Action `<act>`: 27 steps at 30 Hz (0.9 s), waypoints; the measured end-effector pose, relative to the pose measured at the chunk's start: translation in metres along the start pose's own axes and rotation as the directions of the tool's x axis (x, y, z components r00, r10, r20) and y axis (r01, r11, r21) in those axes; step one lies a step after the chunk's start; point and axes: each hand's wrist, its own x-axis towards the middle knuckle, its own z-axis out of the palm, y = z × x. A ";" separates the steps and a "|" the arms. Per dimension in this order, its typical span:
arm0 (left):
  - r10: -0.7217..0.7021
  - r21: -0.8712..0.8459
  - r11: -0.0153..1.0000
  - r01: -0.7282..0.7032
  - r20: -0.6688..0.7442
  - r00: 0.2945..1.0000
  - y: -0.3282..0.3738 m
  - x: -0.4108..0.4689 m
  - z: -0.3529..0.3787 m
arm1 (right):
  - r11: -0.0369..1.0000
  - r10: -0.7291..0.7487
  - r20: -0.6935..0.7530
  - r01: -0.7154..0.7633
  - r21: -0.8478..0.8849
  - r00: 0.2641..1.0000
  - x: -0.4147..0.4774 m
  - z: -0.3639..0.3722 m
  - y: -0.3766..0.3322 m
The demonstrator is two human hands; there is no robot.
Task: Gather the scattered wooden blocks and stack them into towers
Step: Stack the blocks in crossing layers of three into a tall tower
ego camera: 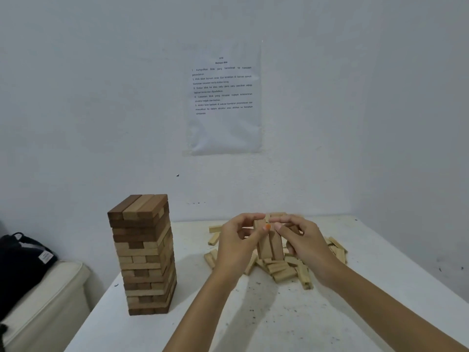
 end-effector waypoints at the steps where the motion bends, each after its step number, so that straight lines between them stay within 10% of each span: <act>1: -0.013 0.012 1.000 0.013 0.004 1.000 -0.001 -0.005 -0.001 | 1.000 0.010 -0.001 -0.010 -0.008 1.000 -0.005 0.000 0.002; 17: -0.257 0.133 0.963 0.233 0.201 0.945 -0.033 -0.047 -0.019 | 0.977 0.203 0.075 -0.197 -0.082 0.976 -0.057 0.003 0.032; 27: -0.169 0.322 0.941 0.100 0.194 0.966 -0.052 -0.058 -0.022 | 0.963 0.191 0.134 -0.159 -0.218 0.972 -0.065 0.010 0.041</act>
